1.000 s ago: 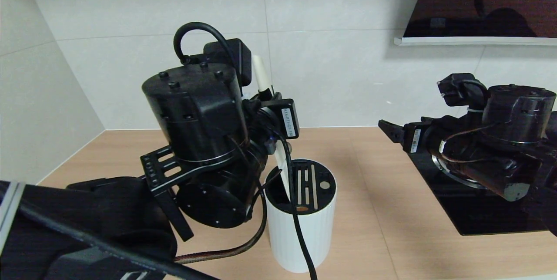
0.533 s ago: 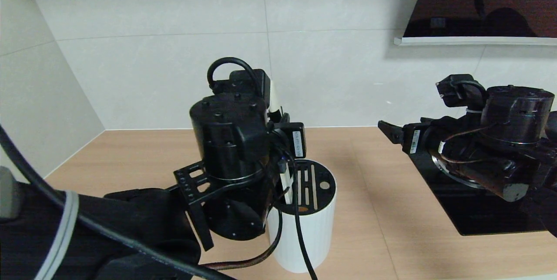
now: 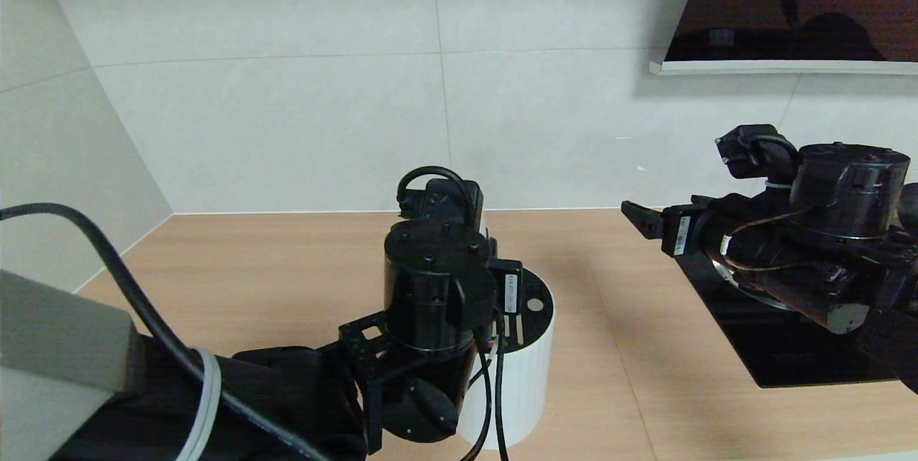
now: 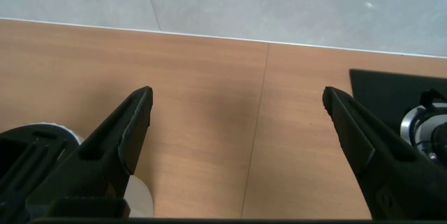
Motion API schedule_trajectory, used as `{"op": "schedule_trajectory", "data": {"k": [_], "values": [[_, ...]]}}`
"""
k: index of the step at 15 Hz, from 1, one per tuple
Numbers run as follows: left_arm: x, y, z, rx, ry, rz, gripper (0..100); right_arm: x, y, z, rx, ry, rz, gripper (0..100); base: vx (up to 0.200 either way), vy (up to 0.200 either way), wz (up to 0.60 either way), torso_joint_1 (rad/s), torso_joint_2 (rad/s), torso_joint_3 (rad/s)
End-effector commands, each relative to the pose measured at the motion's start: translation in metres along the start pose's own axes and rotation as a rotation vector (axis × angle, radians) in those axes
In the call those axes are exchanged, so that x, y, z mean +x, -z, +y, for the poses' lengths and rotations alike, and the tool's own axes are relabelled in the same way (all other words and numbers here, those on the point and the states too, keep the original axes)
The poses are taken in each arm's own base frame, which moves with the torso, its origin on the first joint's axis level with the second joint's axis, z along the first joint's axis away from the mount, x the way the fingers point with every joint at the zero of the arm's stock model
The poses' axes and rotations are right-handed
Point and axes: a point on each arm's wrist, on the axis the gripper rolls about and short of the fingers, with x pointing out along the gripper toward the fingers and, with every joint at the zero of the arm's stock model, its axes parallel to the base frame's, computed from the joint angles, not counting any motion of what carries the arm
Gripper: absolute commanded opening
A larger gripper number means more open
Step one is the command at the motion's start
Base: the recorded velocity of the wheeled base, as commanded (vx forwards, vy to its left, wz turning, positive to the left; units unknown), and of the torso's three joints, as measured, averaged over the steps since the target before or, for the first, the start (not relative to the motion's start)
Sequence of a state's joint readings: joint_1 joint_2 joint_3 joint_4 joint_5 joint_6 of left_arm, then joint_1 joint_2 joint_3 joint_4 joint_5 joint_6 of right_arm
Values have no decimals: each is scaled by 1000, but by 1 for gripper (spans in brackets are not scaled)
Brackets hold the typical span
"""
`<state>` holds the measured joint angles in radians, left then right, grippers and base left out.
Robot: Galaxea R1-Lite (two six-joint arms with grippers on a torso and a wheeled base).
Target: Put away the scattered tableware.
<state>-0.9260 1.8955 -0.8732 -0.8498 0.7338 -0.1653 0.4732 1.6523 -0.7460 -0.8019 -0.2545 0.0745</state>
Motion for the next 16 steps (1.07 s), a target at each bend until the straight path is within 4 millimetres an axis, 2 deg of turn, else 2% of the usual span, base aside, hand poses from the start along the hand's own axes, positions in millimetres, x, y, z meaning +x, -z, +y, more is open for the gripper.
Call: {"op": "schedule_trajectory", "data": {"k": [1,11,12,16], "values": [[3,10,-1,22,-4,24,0,0,0,1,0,-2,1,100,0,0,0,0,0,0],[4,15,-2,31,-6,34,0,-1,0,2,0,-7,-1,100,0,0,0,0,0,0],[4,16,-2,32,-6,35,100,-1,0,2,0,-7,-6,100,0,0,0,0,0,0],[3,16,-1,34,-5,38,100,-1,0,3,0,-7,-6,100,0,0,0,0,0,0]]}}
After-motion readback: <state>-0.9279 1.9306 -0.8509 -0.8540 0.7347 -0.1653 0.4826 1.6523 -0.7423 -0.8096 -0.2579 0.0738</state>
